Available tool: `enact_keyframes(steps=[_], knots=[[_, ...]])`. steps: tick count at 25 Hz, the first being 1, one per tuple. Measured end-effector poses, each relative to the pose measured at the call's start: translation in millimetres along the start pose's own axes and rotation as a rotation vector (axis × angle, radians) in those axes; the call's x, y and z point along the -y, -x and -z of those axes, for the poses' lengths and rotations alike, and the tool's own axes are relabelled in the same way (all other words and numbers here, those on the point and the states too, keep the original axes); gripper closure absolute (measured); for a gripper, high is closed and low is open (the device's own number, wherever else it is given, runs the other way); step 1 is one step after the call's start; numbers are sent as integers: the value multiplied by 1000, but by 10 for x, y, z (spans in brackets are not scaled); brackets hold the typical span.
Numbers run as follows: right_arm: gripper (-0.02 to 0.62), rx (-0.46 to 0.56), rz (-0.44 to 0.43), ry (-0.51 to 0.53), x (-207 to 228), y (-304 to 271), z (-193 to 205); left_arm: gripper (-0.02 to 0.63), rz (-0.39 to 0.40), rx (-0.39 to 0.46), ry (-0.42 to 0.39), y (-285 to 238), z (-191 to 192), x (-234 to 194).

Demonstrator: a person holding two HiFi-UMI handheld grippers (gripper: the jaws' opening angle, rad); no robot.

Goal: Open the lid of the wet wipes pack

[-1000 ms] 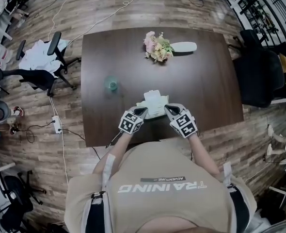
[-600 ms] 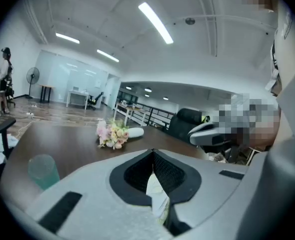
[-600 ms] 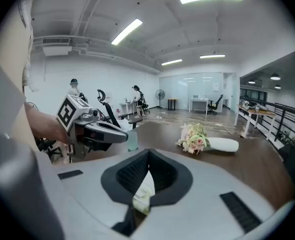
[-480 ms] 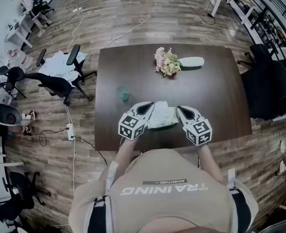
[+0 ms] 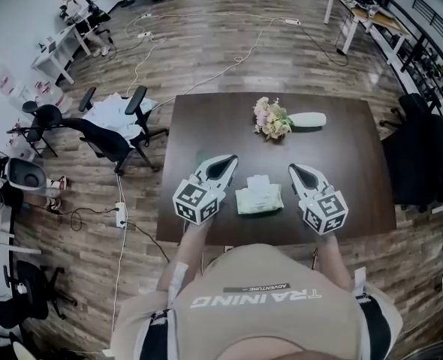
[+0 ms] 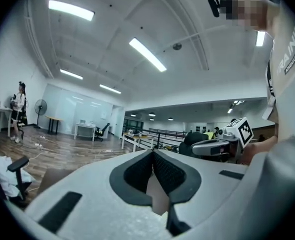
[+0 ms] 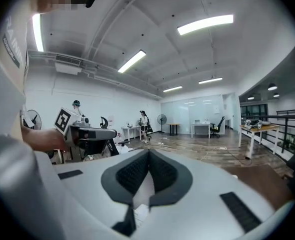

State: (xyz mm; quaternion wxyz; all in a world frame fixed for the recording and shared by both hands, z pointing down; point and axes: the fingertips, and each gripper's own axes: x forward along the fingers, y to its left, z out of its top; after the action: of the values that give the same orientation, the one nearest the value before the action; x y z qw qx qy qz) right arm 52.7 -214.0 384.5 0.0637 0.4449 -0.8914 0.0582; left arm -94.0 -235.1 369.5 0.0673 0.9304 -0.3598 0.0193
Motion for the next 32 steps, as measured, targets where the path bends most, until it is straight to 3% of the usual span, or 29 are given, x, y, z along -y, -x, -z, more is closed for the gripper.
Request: enact_keyframes(steps=[8,17,25,32], knots=[[581,79,18,86,-159,59,-314,597,-73,41,-156,250,-394,98],[581,74,11,109,-410,105,-314,597,-49,34,-131,414,-360,182],[581,77,34,135,-406,76,-286,597,-28,51,-165,378,-408,202],[581,39,89,173,-215,81,-244,597,2,35,-145,298,-333,178]])
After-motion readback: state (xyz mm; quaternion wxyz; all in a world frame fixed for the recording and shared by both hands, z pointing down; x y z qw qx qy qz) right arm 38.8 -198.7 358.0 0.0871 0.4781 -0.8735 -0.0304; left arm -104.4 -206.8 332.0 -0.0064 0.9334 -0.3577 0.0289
